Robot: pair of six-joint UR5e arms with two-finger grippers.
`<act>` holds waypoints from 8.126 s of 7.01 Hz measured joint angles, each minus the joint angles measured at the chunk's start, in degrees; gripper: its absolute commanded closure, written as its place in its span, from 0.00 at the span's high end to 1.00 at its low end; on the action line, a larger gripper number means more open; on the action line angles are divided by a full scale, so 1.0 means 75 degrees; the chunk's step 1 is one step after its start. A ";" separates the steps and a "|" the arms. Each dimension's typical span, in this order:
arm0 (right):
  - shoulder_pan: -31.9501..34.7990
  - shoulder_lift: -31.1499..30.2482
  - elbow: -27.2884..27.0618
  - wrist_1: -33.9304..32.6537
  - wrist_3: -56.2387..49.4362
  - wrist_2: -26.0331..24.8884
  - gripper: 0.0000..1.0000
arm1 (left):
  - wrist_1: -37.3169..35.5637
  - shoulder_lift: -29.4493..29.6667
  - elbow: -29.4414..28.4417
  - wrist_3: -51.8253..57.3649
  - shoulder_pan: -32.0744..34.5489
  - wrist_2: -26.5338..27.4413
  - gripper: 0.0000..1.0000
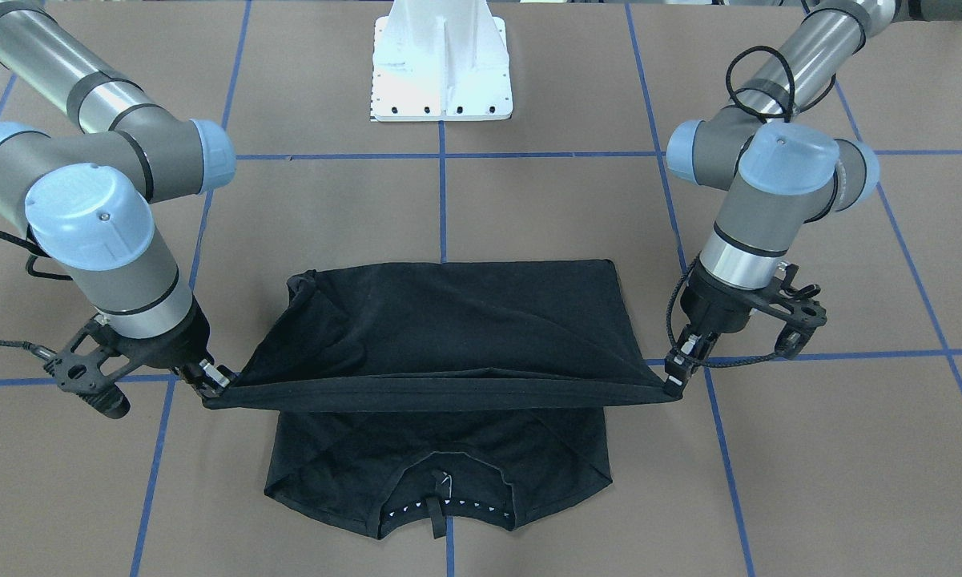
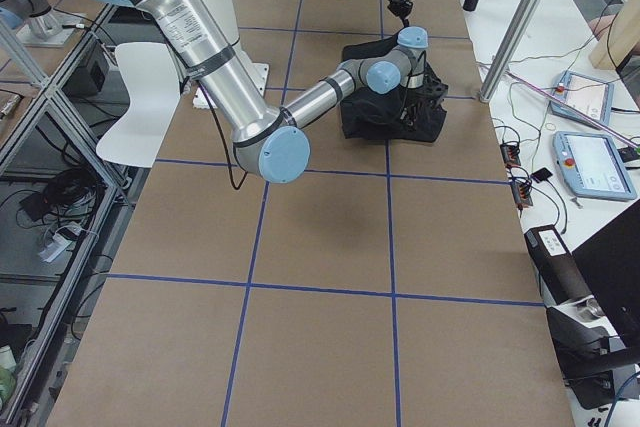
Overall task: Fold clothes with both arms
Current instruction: 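Lower the hem onto the shirt near the collar with both grippers, then move the right gripper down the shirt's side edge while the left lifts away, then grasp the folded shirt's near corner with the right gripper, then drag the shirt corner toward the robot with the right gripper while the left gripper lowers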
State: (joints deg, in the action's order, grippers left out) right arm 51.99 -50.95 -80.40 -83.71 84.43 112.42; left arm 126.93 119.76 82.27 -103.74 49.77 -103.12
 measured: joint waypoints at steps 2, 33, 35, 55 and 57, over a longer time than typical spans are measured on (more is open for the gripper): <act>-0.0005 0.0427 0.0752 0.0389 0.0004 -0.0014 0.00 | 0.0505 0.0003 -0.0534 -0.0010 0.0031 0.0148 0.00; -0.3032 -0.1497 -0.2272 0.1098 0.2439 -0.2374 0.57 | 0.1287 -0.0122 -0.0552 -0.0559 0.0309 0.1211 0.45; -0.3030 -0.1462 -0.2164 0.1095 0.2401 -0.2525 0.52 | 0.1292 -0.0138 -0.0553 -0.0559 0.0303 0.1213 0.45; -0.6884 -0.5057 -0.7255 0.1009 0.4854 -0.2485 1.00 | -0.0390 -0.0314 0.1580 -0.0782 -0.0060 -0.0601 0.47; -0.5836 -0.4752 -0.7231 0.1005 0.4823 -0.2352 1.00 | -0.0971 -0.1187 0.2547 -0.1096 -0.1015 -0.0152 0.50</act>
State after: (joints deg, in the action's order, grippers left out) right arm 8.23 -86.59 -134.63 -76.17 120.60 94.78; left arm 119.65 110.87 101.37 -111.96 42.16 -104.26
